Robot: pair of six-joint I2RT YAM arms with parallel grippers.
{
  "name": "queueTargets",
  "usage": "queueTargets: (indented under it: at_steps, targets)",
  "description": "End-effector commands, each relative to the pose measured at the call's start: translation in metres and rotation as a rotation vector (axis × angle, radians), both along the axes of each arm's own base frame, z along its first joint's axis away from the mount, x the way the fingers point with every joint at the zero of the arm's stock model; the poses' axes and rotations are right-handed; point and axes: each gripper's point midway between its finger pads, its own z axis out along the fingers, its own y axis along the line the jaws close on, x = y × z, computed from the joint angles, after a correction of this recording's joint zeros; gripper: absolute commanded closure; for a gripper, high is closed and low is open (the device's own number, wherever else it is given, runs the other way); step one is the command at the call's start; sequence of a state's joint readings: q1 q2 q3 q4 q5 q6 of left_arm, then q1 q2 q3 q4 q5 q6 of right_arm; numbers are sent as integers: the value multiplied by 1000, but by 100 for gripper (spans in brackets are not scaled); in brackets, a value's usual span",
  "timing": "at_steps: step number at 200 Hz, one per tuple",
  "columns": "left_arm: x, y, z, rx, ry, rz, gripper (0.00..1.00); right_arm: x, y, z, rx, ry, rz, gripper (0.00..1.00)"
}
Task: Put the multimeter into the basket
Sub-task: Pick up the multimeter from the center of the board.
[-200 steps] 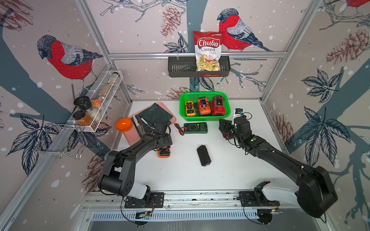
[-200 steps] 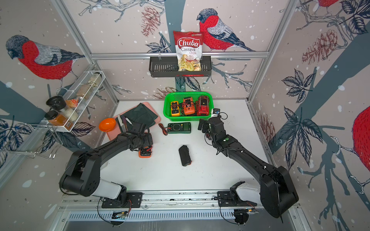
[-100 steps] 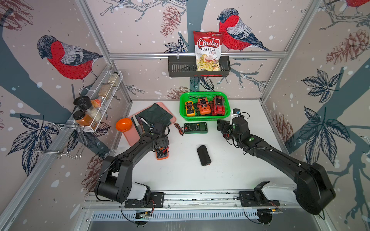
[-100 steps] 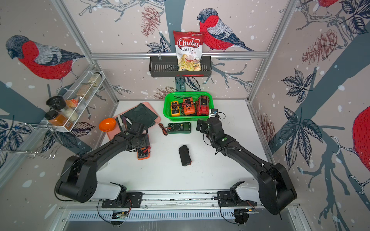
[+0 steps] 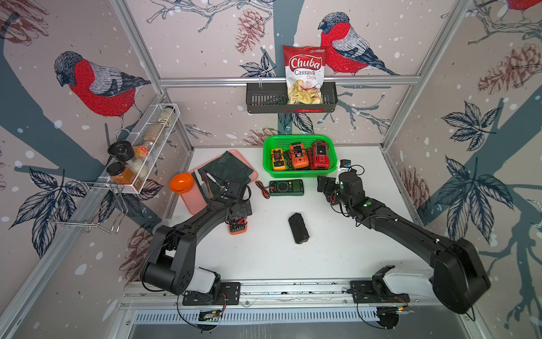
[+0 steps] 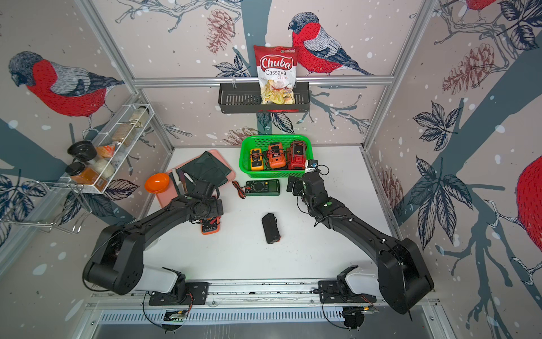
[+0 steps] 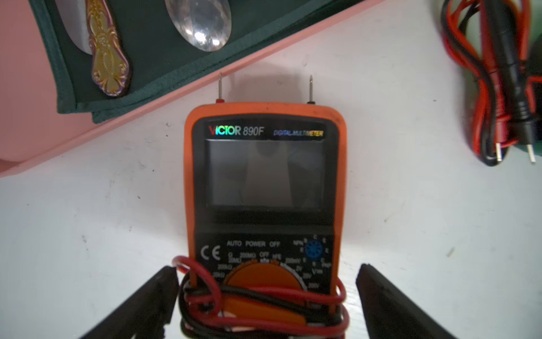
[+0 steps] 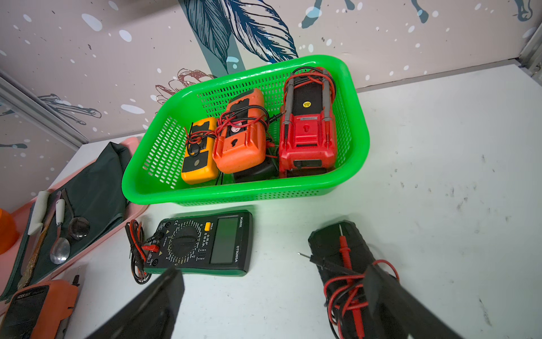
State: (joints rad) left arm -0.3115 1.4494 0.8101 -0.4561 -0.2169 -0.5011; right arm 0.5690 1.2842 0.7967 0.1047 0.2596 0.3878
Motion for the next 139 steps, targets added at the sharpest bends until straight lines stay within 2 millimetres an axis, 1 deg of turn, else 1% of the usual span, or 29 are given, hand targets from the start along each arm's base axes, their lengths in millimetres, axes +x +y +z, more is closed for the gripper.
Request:
queueTargets:
  at_steps: [1,27,53,83,93,104,111,123,139]
  targets:
    - [1,6,-4,33,9,30,2,2,3,9,7,-30,10,0]
    - [4,5,-11,38,20,26,2,2,3,8,6,-29,8,0]
    - [5,7,-22,54,39,28,2,2,4,7,6,-27,13,0]
    - [6,7,-33,61,59,39,4,3,5,4,2,-20,15,0]
    - [6,7,-33,58,57,42,11,3,5,3,0,-18,14,0]
    - [7,6,-31,50,48,43,25,3,4,4,-2,-20,10,0]
    - [8,5,-28,45,40,45,33,3,3,5,-2,-21,8,0]
    - [11,5,-21,37,21,49,45,2,3,6,-2,-24,7,0]
    - [15,1,-7,17,-11,48,66,2,2,5,-2,-24,5,0]
